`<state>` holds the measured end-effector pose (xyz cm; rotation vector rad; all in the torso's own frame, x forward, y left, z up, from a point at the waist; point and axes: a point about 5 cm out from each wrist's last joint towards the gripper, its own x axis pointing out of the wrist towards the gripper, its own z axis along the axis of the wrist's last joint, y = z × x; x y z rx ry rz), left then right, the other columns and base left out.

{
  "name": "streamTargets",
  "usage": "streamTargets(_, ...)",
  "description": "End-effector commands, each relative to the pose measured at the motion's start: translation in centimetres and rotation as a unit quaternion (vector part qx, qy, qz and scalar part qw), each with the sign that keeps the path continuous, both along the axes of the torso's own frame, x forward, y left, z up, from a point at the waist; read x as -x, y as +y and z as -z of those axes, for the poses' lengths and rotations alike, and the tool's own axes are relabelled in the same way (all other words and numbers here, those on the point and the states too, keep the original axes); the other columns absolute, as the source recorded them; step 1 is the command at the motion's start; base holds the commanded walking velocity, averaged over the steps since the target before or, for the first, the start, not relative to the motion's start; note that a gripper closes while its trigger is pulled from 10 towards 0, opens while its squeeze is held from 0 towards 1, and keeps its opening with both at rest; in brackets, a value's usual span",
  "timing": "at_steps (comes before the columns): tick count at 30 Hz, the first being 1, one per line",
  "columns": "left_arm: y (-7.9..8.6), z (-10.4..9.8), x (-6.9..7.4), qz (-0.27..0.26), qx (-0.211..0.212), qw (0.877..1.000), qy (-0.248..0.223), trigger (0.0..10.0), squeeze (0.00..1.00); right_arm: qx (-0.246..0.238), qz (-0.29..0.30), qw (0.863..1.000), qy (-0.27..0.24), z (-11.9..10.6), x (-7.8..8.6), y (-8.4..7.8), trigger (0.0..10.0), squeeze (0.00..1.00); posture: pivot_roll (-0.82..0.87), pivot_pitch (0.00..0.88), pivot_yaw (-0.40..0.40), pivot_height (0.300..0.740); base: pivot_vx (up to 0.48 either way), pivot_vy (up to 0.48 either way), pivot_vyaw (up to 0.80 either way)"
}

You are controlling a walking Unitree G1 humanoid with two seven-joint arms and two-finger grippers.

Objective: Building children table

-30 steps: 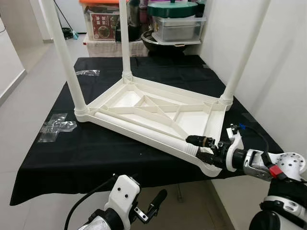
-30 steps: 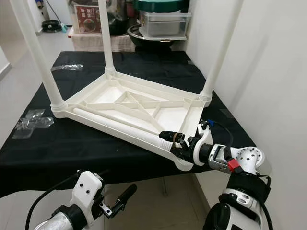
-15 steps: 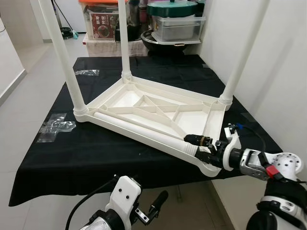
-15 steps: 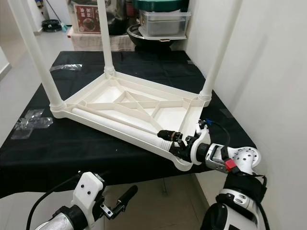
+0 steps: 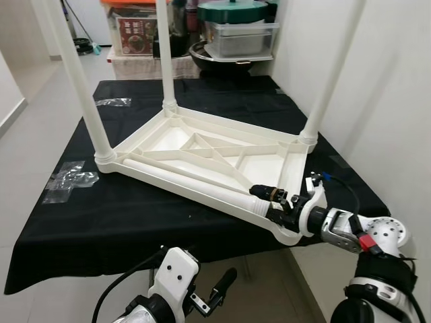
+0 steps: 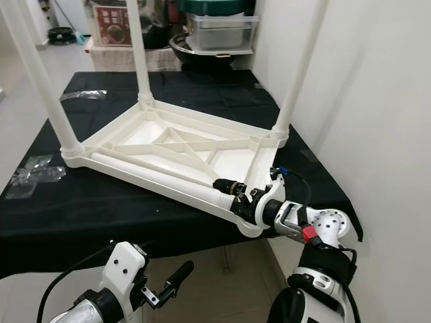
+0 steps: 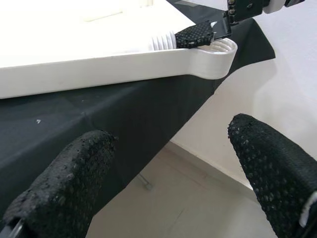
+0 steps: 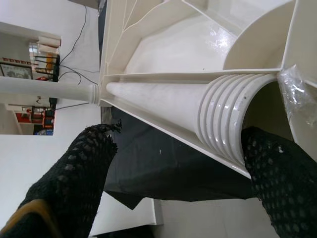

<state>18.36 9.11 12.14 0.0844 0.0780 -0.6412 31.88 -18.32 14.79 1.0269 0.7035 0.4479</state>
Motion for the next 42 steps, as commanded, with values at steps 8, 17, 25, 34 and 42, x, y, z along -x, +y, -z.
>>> streamTargets(8, 0.1, 0.1, 0.3, -0.001, -0.010, 1.000, 0.007, 10.0, 0.00, -0.028, -0.013, 0.999, 0.036, 2.2, 0.1, 3.3, 10.0, 0.00, 0.07, 0.084, -0.075, 0.740, 0.000, 0.000, 0.00)
streamTargets(17, 0.2, 0.1, 0.3, -0.003, -0.010, 1.000, 0.007, 10.0, 0.00, -0.111, -0.059, 0.990, -0.058, -1.8, 0.0, 4.0, 10.0, 0.00, 0.06, 0.086, -0.072, 0.740, 0.000, 0.000, 0.00)
streamTargets(25, 0.1, 0.1, 0.2, -0.003, -0.011, 1.000, 0.008, 10.0, 0.00, -0.166, -0.061, 0.978, -0.114, -3.8, 0.0, 3.5, 10.0, 0.00, 0.06, 0.084, -0.074, 0.740, 0.000, 0.000, 0.00)
streamTargets(34, 0.2, 0.2, 0.1, -0.007, -0.013, 1.000, 0.008, 10.0, 0.00, -0.125, -0.097, 0.984, -0.083, -2.8, 0.7, 5.5, 10.0, 0.00, 0.06, 0.084, -0.077, 0.740, 0.000, 0.000, 0.00)
streamTargets(42, 0.2, 0.2, 0.1, -0.008, -0.013, 1.000, 0.008, 10.0, 0.00, -0.082, -0.127, 0.987, -0.046, -1.4, 1.3, 6.5, 0.0, 0.00, 0.06, 0.082, -0.078, 0.740, 0.000, 0.000, 0.00)
